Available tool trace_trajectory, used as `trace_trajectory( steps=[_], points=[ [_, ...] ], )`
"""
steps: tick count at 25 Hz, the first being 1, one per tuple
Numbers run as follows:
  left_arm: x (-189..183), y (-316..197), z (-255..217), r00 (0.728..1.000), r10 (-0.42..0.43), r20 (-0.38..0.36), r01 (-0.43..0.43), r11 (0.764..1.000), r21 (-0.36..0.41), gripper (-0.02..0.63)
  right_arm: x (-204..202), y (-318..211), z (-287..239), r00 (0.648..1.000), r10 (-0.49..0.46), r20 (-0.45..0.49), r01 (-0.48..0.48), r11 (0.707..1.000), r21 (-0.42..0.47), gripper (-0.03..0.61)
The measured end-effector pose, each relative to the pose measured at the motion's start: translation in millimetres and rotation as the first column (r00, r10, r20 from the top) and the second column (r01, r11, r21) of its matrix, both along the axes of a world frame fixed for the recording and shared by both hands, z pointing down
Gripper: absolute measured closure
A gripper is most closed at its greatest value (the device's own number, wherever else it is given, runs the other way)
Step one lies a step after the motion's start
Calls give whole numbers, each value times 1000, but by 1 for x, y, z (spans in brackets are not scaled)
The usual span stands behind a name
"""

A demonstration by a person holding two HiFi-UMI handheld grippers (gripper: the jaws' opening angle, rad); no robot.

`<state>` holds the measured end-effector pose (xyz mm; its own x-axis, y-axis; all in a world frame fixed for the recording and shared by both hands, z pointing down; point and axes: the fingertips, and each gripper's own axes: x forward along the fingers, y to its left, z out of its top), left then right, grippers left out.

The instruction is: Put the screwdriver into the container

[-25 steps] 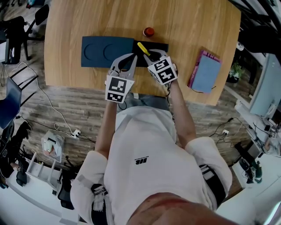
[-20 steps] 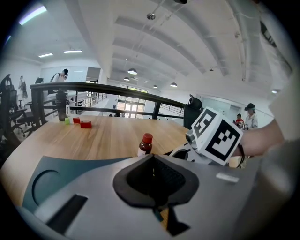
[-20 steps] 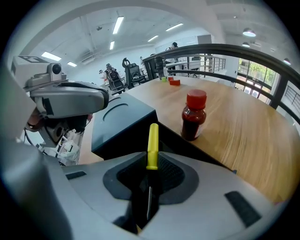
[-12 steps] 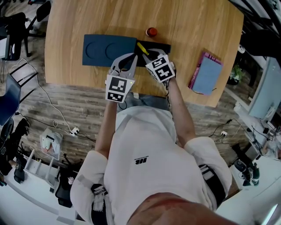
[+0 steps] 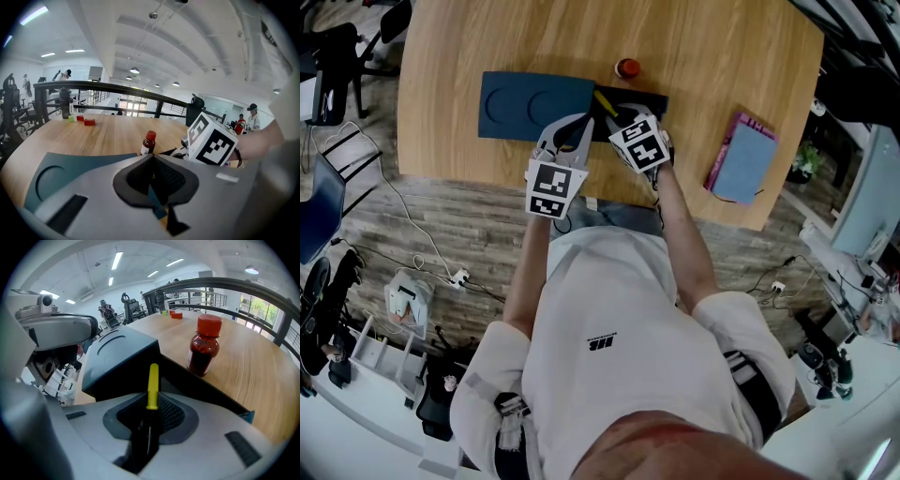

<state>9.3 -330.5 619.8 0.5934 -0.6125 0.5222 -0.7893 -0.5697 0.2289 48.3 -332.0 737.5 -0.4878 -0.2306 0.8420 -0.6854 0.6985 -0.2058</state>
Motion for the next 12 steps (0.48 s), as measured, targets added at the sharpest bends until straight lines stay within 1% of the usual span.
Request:
trace_trajectory(
  steps=[12],
  points=[
    [-1,1,0,1000,3,5,-3,1000,-1,603,1,-3,3,1000,13,-13,-13,1000,15,508]
  ],
)
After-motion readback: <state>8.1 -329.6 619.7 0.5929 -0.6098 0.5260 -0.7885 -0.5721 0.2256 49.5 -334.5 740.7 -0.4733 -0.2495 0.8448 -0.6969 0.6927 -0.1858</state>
